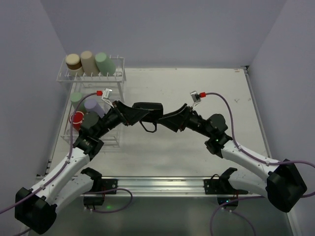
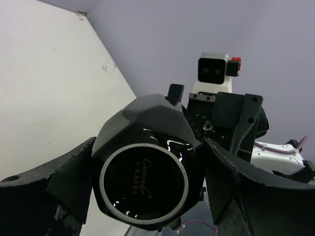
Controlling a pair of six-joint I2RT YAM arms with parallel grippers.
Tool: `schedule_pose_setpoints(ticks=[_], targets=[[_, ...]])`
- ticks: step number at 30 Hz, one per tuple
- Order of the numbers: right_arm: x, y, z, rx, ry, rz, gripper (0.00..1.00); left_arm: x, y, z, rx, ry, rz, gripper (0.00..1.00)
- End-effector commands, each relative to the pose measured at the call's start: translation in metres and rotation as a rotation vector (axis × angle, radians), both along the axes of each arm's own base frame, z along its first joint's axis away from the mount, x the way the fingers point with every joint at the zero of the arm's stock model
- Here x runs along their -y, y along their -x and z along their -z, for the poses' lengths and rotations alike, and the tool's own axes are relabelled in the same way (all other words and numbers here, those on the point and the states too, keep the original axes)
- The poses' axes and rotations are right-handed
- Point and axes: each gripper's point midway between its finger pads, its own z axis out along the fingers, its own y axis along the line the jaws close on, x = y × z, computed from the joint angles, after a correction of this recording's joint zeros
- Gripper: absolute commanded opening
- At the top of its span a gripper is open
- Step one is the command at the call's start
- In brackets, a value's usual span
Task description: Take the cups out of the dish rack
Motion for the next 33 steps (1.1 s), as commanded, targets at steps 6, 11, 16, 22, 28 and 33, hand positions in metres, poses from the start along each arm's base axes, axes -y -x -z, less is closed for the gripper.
schedule_pose_setpoints(ticks=[6, 11, 16, 22, 28, 33], targets=[[-0.008, 0.007, -0.047, 0.126, -0.092, -0.030, 0.59, 0.026, 0.017, -0.045, 0.139, 0.128, 0.086, 0.01], [-0.009, 0.011, -0.044, 0.101, -0.129, -0.063, 0.19, 0.029, 0.015, -0.043, 0.141, 0.122, 0.080, 0.30], [-0.001, 0.011, -0.041, 0.110, -0.121, -0.021, 0.00, 0.018, 0.011, -0.050, 0.191, 0.049, 0.001, 0.98], [0.013, -0.023, -0.012, 0.082, 0.240, 0.157, 0.00, -0.035, -0.007, -0.024, 0.205, -0.370, -0.261, 1.00], [0.081, -0.103, 0.027, -0.014, 0.679, 0.395, 0.00, -0.079, 0.000, 0.057, 0.094, -0.730, -0.323, 1.00], [0.167, -0.184, 0.083, -0.213, 1.096, 0.609, 0.00, -0.078, 0.008, 0.088, 0.081, -0.764, -0.272, 1.00]])
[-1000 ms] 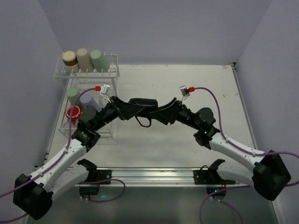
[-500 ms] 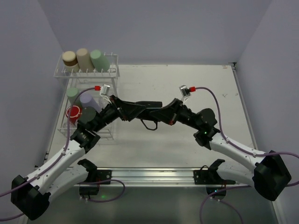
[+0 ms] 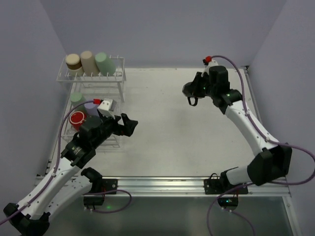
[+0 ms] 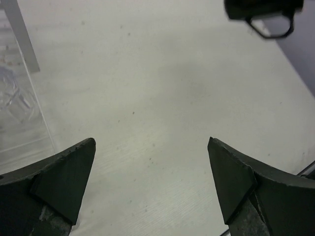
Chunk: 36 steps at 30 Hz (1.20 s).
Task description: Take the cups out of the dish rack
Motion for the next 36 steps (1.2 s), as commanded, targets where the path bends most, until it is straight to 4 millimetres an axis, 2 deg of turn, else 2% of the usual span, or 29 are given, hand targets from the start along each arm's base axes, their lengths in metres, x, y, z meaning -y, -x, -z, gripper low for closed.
schedule_pose_setpoints(ticks=[1, 2, 3, 4, 5, 6, 7, 10, 11, 17, 22, 23, 24, 26, 27, 29, 32, 33, 34, 36], targets=[[0.074, -0.034, 0.051, -0.165, 0.374, 0.156, 0.00, -0.010, 0.008, 0.039, -0.058, -0.130, 0.020, 1.00], [0.092, -0.044, 0.059, -0.196, 0.410, 0.191, 0.00, -0.006, 0.010, 0.037, -0.052, -0.118, 0.040, 1.00], [0.100, -0.052, 0.056, -0.212, 0.430, 0.206, 0.00, -0.003, 0.011, 0.035, -0.041, -0.115, 0.063, 1.00], [0.108, -0.063, 0.075, -0.264, 0.458, 0.214, 0.00, -0.003, 0.012, 0.032, -0.033, -0.113, 0.072, 1.00], [0.123, -0.071, 0.080, -0.289, 0.474, 0.239, 0.00, -0.004, 0.012, 0.032, -0.025, -0.120, 0.070, 1.00], [0.130, -0.079, 0.075, -0.294, 0.483, 0.251, 0.00, -0.006, 0.012, 0.031, -0.017, -0.124, 0.064, 1.00], [0.142, -0.088, 0.091, -0.333, 0.508, 0.263, 0.00, -0.007, 0.012, 0.031, -0.017, -0.125, 0.059, 1.00], [0.158, -0.106, 0.100, -0.363, 0.509, 0.273, 0.00, -0.006, 0.016, 0.027, -0.004, -0.110, 0.069, 1.00], [0.160, -0.110, 0.115, -0.396, 0.512, 0.268, 0.00, -0.008, 0.015, 0.027, 0.001, -0.111, 0.060, 1.00], [0.166, -0.113, 0.147, -0.473, 0.537, 0.265, 0.00, -0.011, 0.015, 0.028, -0.001, -0.114, 0.043, 1.00], [0.169, -0.114, 0.156, -0.493, 0.548, 0.272, 0.00, -0.012, 0.012, 0.031, -0.019, -0.127, 0.035, 1.00], [0.169, -0.114, 0.155, -0.492, 0.550, 0.273, 0.01, -0.014, 0.010, 0.032, -0.020, -0.132, 0.019, 1.00], [0.170, -0.113, 0.156, -0.497, 0.553, 0.275, 0.06, -0.016, 0.009, 0.034, -0.024, -0.140, 0.002, 1.00], [0.171, -0.112, 0.155, -0.493, 0.560, 0.282, 0.15, -0.021, 0.005, 0.035, -0.027, -0.149, -0.030, 1.00], [0.173, -0.112, 0.154, -0.489, 0.563, 0.289, 0.28, -0.023, 0.004, 0.036, -0.032, -0.154, -0.042, 1.00], [0.174, -0.114, 0.141, -0.461, 0.556, 0.315, 0.39, -0.030, 0.000, 0.037, -0.039, -0.164, -0.087, 1.00], [0.164, -0.118, 0.103, -0.362, 0.490, 0.331, 0.60, -0.040, -0.006, 0.038, -0.046, -0.182, -0.152, 1.00], [0.160, -0.118, 0.091, -0.327, 0.472, 0.330, 0.70, -0.046, -0.008, 0.036, -0.046, -0.188, -0.190, 1.00], [0.157, -0.115, 0.065, -0.263, 0.443, 0.345, 0.74, -0.049, -0.009, 0.035, -0.048, -0.187, -0.206, 1.00], [0.147, -0.111, 0.045, -0.204, 0.391, 0.334, 0.78, -0.052, -0.011, 0.032, -0.055, -0.178, -0.239, 1.00]])
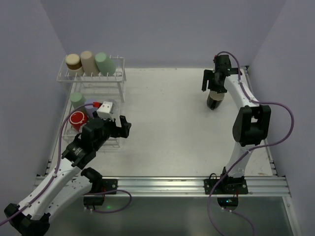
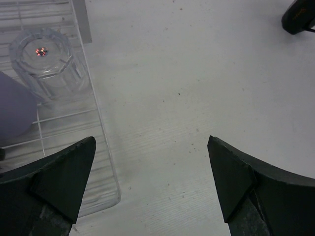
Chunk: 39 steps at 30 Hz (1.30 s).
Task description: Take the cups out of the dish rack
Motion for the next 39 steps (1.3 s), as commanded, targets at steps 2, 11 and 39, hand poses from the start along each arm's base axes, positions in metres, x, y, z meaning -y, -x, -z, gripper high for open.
schedule_pose_setpoints(ticks=[2, 11, 39], targets=[[-0.030, 0.009, -0.120, 0.350, -0.128, -0.044, 0.80, -0.024, -0.011, -0.021, 0.019, 0.004, -0.166, 1.00], [-0.130, 0.103, -0.154, 0.613, -0.458, -0.281, 0.81, -0.075, -0.007, -0.013, -0.075, -0.070, -0.480, 1.00], [-0.179, 0.181, -0.125, 0.575, -0.628, -0.494, 0.87, -0.156, -0.024, 0.028, -0.411, -0.175, -0.709, 1.00]])
